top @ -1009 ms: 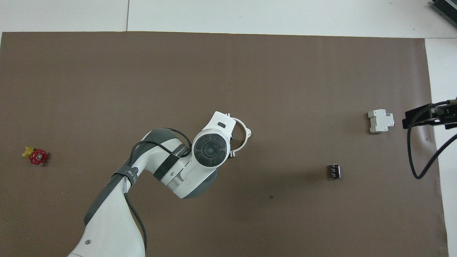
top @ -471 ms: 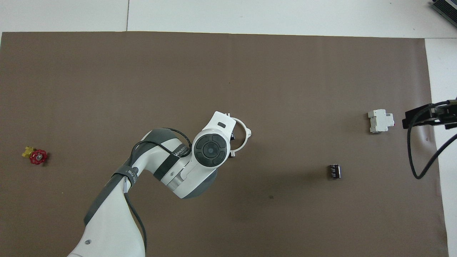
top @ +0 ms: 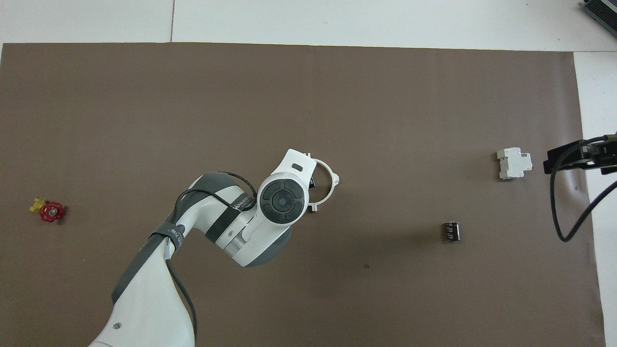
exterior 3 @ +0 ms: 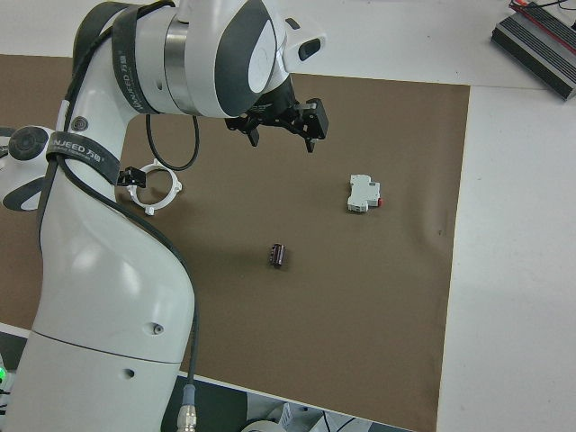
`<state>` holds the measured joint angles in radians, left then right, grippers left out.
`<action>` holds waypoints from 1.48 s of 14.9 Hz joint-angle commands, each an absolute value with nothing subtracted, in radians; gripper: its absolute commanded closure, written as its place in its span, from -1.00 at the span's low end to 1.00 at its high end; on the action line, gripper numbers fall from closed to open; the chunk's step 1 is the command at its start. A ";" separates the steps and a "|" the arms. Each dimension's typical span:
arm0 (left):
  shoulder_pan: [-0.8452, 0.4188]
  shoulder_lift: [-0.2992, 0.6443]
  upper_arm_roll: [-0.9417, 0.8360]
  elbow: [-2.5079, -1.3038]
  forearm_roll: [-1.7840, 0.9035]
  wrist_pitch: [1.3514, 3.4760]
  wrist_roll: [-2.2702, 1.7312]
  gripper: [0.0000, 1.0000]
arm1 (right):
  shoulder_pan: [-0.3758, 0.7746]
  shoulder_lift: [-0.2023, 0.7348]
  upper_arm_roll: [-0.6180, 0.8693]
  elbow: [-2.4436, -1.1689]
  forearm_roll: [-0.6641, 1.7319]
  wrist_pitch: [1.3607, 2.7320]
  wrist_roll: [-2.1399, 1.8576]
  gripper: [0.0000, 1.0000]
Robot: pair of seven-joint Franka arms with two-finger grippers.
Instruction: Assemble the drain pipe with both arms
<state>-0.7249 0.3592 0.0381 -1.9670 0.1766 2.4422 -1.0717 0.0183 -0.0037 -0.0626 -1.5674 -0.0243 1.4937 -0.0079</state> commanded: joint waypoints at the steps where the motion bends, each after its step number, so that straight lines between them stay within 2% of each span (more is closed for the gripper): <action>1: -0.732 0.371 0.044 -1.951 0.206 2.427 -1.094 -1.00 | 0.006 -0.003 -0.058 -1.572 -0.009 1.509 -0.005 -1.00; 7: -0.733 0.325 0.040 -1.925 0.203 2.324 -1.094 -1.00 | 0.006 -0.003 -0.058 -1.572 -0.009 1.509 -0.005 -1.00; 12: -0.648 0.138 0.044 -1.927 0.202 2.124 -0.920 -1.00 | 0.006 -0.003 -0.058 -1.574 -0.009 1.509 -0.005 -1.00; 16: -0.502 0.031 0.044 -1.928 0.192 1.981 -0.595 -1.00 | 0.006 -0.003 -0.058 -1.574 -0.009 1.509 -0.005 -1.00; 22: -0.191 -0.044 0.045 -1.939 0.154 1.937 -0.036 -1.00 | 0.006 -0.003 -0.058 -1.574 -0.009 1.509 -0.003 -1.00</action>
